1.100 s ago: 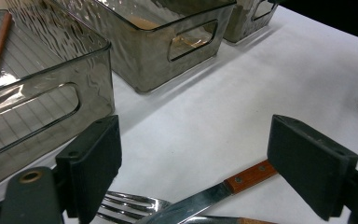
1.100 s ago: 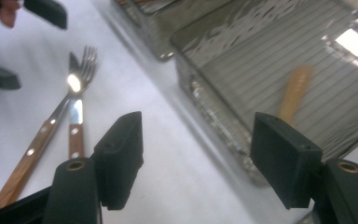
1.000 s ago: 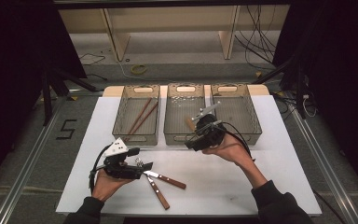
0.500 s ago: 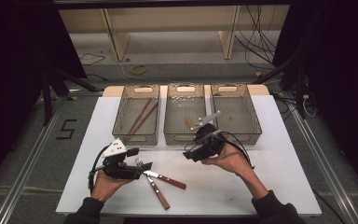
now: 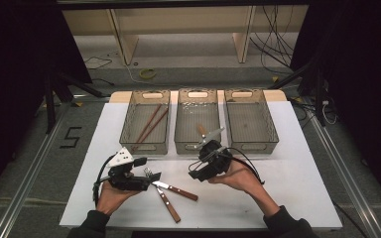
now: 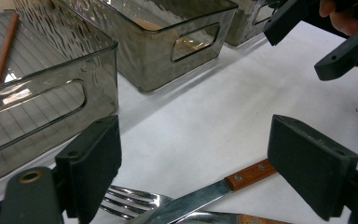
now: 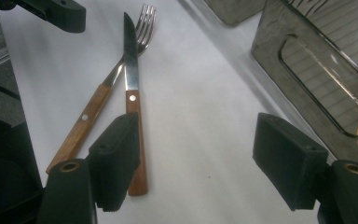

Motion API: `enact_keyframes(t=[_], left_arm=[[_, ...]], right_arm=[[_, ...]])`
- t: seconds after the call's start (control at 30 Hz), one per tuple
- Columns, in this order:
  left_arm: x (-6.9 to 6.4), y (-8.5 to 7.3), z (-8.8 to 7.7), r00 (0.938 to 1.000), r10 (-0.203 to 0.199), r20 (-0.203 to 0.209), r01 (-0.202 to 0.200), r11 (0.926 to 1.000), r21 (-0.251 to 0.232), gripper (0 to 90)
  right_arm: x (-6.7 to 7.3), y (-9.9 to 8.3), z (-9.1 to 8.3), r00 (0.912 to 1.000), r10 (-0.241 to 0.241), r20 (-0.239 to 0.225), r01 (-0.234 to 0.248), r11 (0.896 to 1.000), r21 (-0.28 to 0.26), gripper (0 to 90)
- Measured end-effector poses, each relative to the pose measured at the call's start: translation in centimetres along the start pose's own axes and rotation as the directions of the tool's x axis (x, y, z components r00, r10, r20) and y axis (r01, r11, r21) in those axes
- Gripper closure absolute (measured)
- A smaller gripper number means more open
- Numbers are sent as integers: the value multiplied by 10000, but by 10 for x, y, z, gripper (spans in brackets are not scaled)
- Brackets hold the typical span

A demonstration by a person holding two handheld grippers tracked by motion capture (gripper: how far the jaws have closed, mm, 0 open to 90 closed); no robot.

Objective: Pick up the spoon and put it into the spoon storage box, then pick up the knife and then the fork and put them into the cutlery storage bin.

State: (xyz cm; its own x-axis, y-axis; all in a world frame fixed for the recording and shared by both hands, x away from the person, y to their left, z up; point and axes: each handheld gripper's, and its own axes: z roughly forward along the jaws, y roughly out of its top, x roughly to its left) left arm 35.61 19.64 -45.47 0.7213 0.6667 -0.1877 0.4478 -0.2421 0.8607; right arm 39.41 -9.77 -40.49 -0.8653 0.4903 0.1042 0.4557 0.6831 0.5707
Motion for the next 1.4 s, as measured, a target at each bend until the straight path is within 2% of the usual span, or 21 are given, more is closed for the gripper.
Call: enact_keyframes(t=[0.47, 0.8, 1.0, 1.1, 1.23, 1.4], left_arm=[[-2, 3, 0, 9997, 188, 167, -193, 9994, 280, 170], [-6, 8, 5, 9972, 532, 517, -575, 9946, 867, 170], [-10, 12, 9, 9950, 680, 728, -762, 9902, 1166, 175], [-12, 14, 12, 9927, 870, 829, -985, 9843, 1464, 177], [-16, 18, 18, 9888, 1147, 956, -1320, 9706, 2014, 174], [-22, 21, 28, 9800, 1563, 1229, -1841, 9466, 2647, 176]], right_arm=[[5, -7, 3, 9999, -77, -117, 79, 9998, 201, 324], [4, -22, 0, 9999, 8, -163, -3, 9995, 325, 321], [3, -36, -4, 9996, 232, -136, -228, 9993, 296, 315], [1, -45, -6, 9994, 328, -92, -326, 9991, 266, 306], [-2, -55, -8, 9983, 558, -149, -555, 9982, 207, 304], [-5, -63, -12, 9973, 725, -104, -724, 9973, 141, 305]])
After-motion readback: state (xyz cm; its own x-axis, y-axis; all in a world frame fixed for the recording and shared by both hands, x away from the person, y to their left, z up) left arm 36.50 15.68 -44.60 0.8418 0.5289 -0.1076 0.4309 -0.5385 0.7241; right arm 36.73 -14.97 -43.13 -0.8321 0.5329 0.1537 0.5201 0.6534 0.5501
